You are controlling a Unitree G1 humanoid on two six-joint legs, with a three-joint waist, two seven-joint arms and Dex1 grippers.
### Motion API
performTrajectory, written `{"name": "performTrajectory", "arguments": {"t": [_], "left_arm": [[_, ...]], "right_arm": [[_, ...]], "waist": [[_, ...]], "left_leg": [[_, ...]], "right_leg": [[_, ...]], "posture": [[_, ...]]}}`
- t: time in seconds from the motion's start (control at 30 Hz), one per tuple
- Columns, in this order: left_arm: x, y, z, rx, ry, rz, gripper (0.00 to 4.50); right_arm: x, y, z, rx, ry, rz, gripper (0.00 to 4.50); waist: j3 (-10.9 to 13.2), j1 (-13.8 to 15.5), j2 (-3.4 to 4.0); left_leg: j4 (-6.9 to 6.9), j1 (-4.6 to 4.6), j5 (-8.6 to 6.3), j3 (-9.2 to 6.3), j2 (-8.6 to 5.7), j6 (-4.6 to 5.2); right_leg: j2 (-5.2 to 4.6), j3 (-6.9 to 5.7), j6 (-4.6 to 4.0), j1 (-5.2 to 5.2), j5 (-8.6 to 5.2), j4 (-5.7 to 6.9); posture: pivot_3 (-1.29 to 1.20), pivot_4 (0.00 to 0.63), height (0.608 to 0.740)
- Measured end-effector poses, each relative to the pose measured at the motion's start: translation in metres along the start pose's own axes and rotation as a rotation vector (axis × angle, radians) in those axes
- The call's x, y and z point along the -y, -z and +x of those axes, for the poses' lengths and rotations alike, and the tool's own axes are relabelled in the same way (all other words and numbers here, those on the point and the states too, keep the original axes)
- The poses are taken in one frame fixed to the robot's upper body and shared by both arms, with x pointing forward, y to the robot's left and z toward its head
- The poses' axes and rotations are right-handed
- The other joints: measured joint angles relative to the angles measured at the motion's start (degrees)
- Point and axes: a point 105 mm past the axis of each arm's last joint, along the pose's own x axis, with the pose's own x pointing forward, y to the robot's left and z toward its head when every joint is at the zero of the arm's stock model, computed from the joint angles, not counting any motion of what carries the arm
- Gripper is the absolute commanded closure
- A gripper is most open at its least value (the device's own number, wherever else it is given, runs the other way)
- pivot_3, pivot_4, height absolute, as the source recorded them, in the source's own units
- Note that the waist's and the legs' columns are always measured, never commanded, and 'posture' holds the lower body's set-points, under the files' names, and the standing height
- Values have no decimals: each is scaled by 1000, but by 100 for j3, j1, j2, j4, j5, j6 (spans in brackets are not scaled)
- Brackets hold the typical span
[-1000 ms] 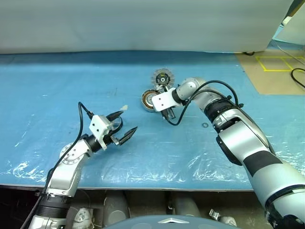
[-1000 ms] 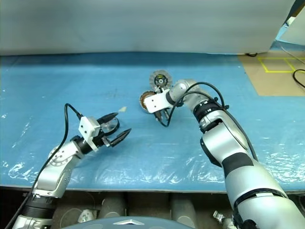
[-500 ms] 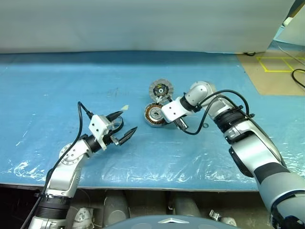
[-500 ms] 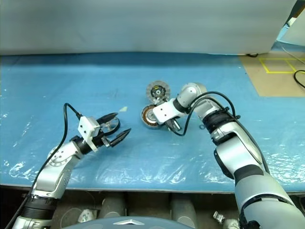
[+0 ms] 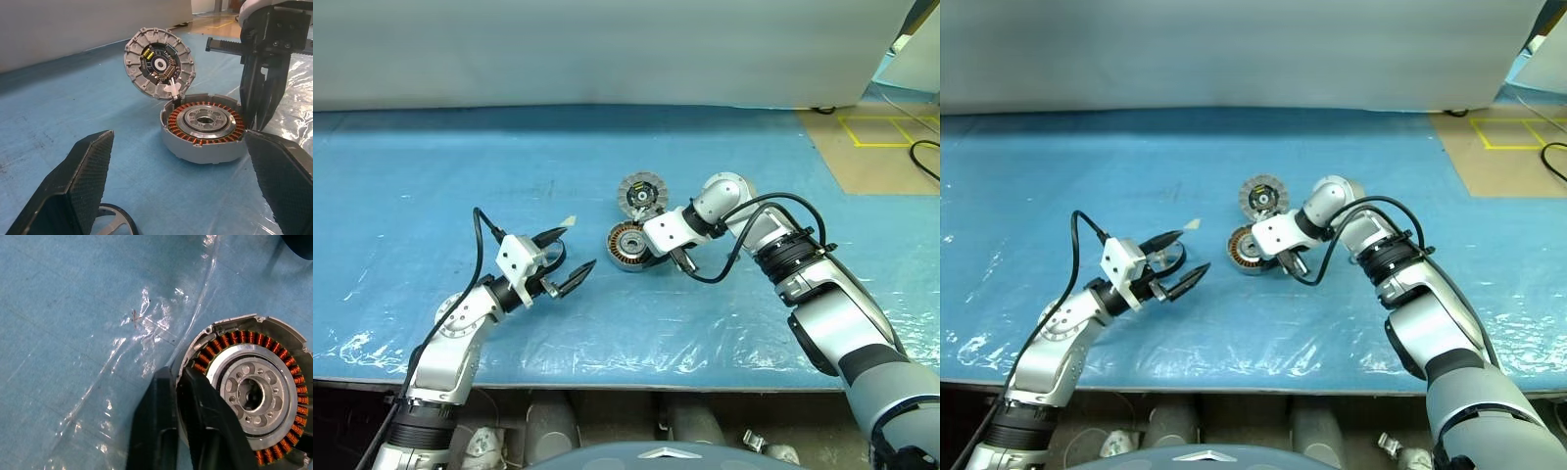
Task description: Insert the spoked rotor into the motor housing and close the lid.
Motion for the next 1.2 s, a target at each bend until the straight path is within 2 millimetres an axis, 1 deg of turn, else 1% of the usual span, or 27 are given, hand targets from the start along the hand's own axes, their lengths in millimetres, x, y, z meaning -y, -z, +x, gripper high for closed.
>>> {"name": "performTrajectory", "arguments": {"t": [0.13, 0.27, 0.37, 0.5, 0.6, 0.67, 0.73, 0.83, 1.0, 1.1, 1.2], "left_arm": [[2, -4, 5, 15, 20, 4, 0], [5, -3, 7, 16, 40, 1, 0], [5, -3, 9, 15, 49, -1, 0], [10, -4, 13, 25, 76, -7, 0], [17, -5, 18, 38, 105, -20, 0], [23, -4, 21, 44, 128, -32, 0], [25, -4, 23, 46, 145, -38, 0], [28, -2, 25, 44, 165, -46, 0], [31, 3, 29, 37, 193, -65, 0], [32, 3, 31, 39, 201, -70, 0], [33, 4, 33, 42, 210, -79, 0]], "right_arm": [[1, -8, -1, 41, 18, -6, 1935], [1, -21, -12, 112, 52, -7, 1935], [1, -26, -26, 145, 94, 5, 1935], [-2, -22, -39, 192, 181, 103, 1935], [-3, -10, -44, 238, 315, 227, 1935], [-5, -2, -50, 284, 428, 339, 1935], [-9, 15, -57, 278, 552, 424, 1935], [-21, 39, -66, 259, 699, 553, 1935], [-55, 75, -73, 135, 785, 673, 1935], [-73, 91, -81, 72, 820, 720, 1935], [-79, 102, -85, 39, 858, 763, 1935]], "waist": [[0, 1, 0], [0, 4, 0], [0, 8, 0], [0, 21, -1], [-1, 33, -1], [-1, 38, -1], [-1, 53, -1], [-1, 58, -1], [-1, 54, -1], [-1, 52, -1], [-1, 15, -1]], "left_leg": [[1, 0, 0, 0, 0, 0], [1, -1, 0, 0, 0, 0], [1, 1, 0, 0, -1, 0], [1, 4, 1, 0, -5, -1], [1, 6, 5, -1, -12, -9], [0, 6, 8, -1, -16, -16], [-1, 9, 9, -2, -17, -19], [-4, 18, -1, -1, -19, -36], [-4, 29, -1, -1, -24, -38], [-6, 40, -3, -1, -23, -36], [-6, 54, -9, -1, -24, -27]], "right_leg": [[0, 0, 0, 0, 0, 1], [0, 1, 1, 0, 1, 0], [0, 1, 1, 1, 1, 1], [0, 2, 1, 5, 1, 0], [0, 6, 2, 8, 1, -1], [0, 9, 2, 8, 1, -4], [-1, 10, 3, 11, 2, -6], [-1, 14, 4, 19, 2, -9], [-1, 14, 5, 28, 2, -11], [-2, 14, 6, 41, 2, -14], [-2, 13, 6, 59, 1, -16]], "posture": [[0, 150, 740], [0, 150, 740], [0, 150, 740], [0, 150, 740], [0, 150, 740], [0, 150, 740], [0, 150, 740], [0, 150, 740], [0, 150, 740], [0, 150, 740], [0, 150, 740]]}}
